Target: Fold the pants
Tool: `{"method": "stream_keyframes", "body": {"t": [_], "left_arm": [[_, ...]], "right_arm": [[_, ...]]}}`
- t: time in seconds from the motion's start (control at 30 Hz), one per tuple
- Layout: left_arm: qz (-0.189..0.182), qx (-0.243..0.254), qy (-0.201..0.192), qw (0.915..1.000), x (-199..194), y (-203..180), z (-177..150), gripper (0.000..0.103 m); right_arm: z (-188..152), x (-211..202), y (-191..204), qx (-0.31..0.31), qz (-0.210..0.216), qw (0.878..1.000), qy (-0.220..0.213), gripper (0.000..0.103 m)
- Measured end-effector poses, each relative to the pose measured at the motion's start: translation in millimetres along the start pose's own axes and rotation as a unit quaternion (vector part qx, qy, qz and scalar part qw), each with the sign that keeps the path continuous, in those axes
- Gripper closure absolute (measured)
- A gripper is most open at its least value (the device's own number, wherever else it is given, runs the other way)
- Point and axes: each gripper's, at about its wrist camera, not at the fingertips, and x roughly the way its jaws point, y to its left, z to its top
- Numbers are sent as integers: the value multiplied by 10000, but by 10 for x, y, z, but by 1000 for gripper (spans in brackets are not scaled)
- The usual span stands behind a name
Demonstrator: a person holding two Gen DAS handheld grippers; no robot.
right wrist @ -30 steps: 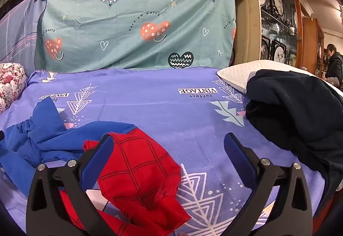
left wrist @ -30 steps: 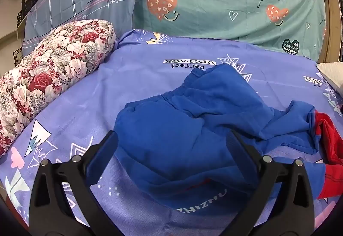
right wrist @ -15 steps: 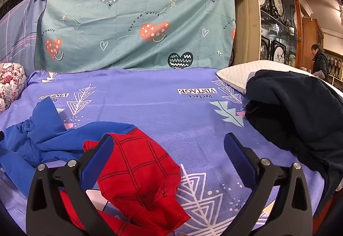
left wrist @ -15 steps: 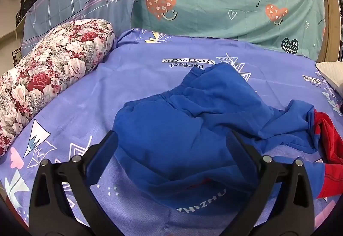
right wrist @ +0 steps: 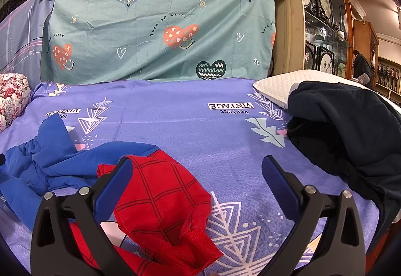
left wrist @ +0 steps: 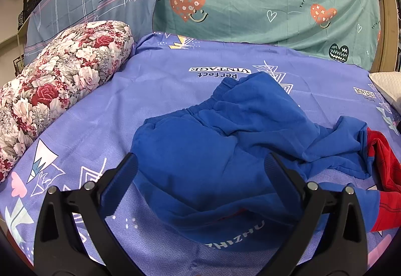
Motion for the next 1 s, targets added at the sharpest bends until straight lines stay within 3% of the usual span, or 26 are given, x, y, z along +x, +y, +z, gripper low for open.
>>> {"method": "stream_keyframes", "body": {"t": [1.0], "left_arm": [[5,2,-4,10000,-1,-6,23,2]], "right_arm": [[-1,-4,-2,12,-2,10000,-9,1]]}}
